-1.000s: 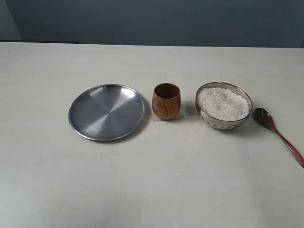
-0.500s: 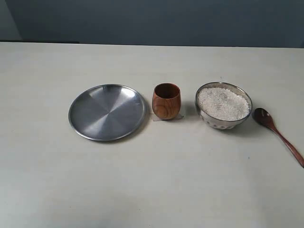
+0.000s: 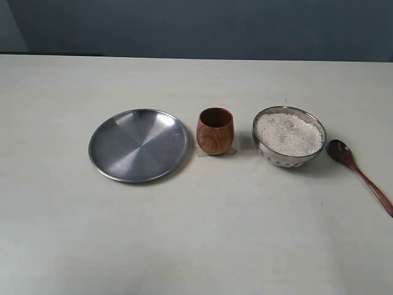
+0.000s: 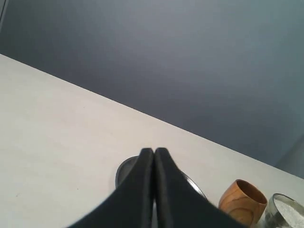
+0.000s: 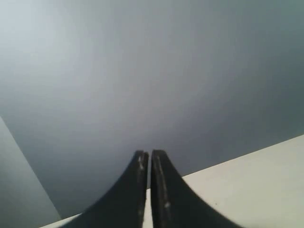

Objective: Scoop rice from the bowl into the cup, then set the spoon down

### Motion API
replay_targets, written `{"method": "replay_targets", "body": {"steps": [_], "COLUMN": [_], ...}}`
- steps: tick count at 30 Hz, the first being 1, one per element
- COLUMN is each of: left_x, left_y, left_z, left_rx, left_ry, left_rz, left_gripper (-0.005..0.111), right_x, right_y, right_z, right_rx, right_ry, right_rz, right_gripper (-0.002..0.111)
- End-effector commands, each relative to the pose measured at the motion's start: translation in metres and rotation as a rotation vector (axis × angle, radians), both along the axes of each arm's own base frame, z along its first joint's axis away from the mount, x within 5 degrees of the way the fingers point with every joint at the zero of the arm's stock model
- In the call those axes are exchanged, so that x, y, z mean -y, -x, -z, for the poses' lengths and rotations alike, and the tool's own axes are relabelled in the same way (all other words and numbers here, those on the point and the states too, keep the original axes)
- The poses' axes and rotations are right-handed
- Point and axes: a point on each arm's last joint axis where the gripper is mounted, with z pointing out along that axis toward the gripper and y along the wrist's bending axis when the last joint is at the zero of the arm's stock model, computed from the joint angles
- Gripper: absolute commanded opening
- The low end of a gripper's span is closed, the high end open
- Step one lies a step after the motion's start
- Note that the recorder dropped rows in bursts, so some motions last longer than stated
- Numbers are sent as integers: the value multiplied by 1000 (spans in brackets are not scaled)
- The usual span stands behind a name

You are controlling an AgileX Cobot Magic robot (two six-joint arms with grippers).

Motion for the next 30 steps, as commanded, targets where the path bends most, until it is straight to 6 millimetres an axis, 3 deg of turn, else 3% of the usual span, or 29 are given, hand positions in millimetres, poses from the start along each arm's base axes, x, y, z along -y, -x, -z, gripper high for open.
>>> {"method": "replay_targets", "body": {"steps": [1,9,15,21,30], "left_x": [0,3,3,4,4], "left_y": [0,1,1,1,1], "left_z": [1,6,5,6,6], "left_rx": [1,-54,-52,-59,-59], "left_ry": [6,6,22,43,46], "left_rz": [-1,31,33,40,43], "left_gripper": [0,0,0,0,0], "right_x": [1,-2,-9,-10,-12], "right_y": [0,0,0,0,1], "right_z": [-1,4,20,20,19], "right_rx": [17,-36,-220,-227,-251], "right_ry": [0,8,9,-16,-276], "right_rz": [6,-17,-102,-110,-162], "right_gripper": [4,4,4,4,4]}}
